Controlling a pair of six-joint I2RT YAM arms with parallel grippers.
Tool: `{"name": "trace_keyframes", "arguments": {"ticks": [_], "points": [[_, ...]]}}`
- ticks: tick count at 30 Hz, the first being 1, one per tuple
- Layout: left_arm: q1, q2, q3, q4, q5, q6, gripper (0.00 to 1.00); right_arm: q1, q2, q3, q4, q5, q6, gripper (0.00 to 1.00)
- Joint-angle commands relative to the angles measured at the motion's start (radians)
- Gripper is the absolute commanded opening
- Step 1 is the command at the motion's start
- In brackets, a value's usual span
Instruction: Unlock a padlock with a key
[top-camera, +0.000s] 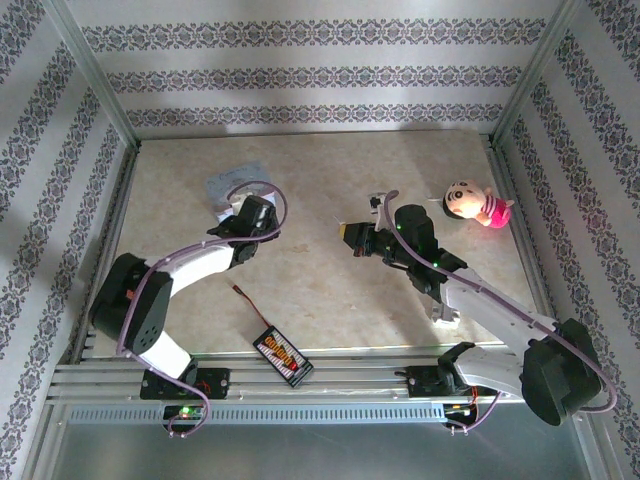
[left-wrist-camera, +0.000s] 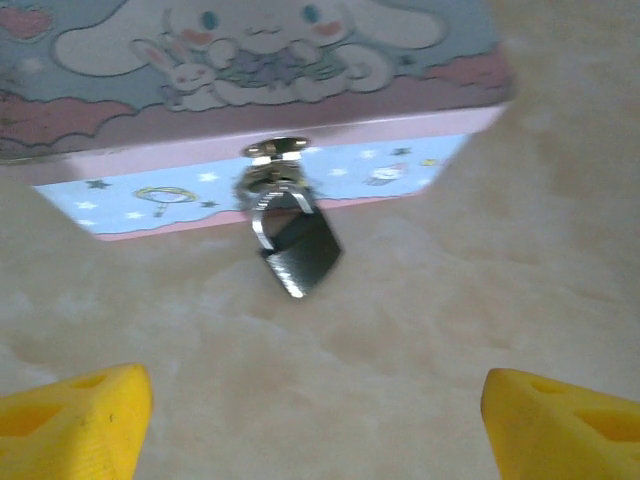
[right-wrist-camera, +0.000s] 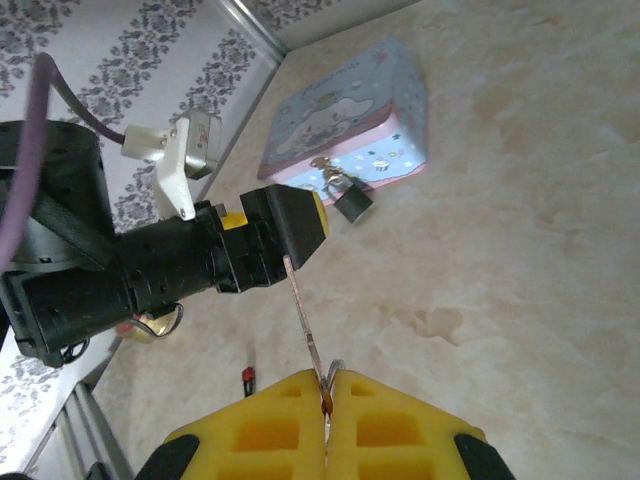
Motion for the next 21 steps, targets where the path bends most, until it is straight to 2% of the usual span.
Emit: {"name": "trace_keyframes", "arguments": {"ticks": [1,5,13,21], "points": [[-0.011,0.062,0.072,-0.054,-0.154,-0.018,0.92,-0.012,0.011,-0.017,0.027,0.034,0.016,0.0],[-0.011,0.173,0.176,-0.118,-0.223,-0.015,1.0,-0.015,0.024,-0.016,0.038,0.03,0.024,0.0],[0.001,0.333,0.321,-0.145,-0.256,-0.022,1.0,-0.018,0.035,-0.013,0.053,0.005,0.035,0.0],[0.038,0.409,0.381,-0.196,-0.238,-0.118,0.85,-0.018,0.037,-0.014,0.062,0.0,0.039,0.0]]}}
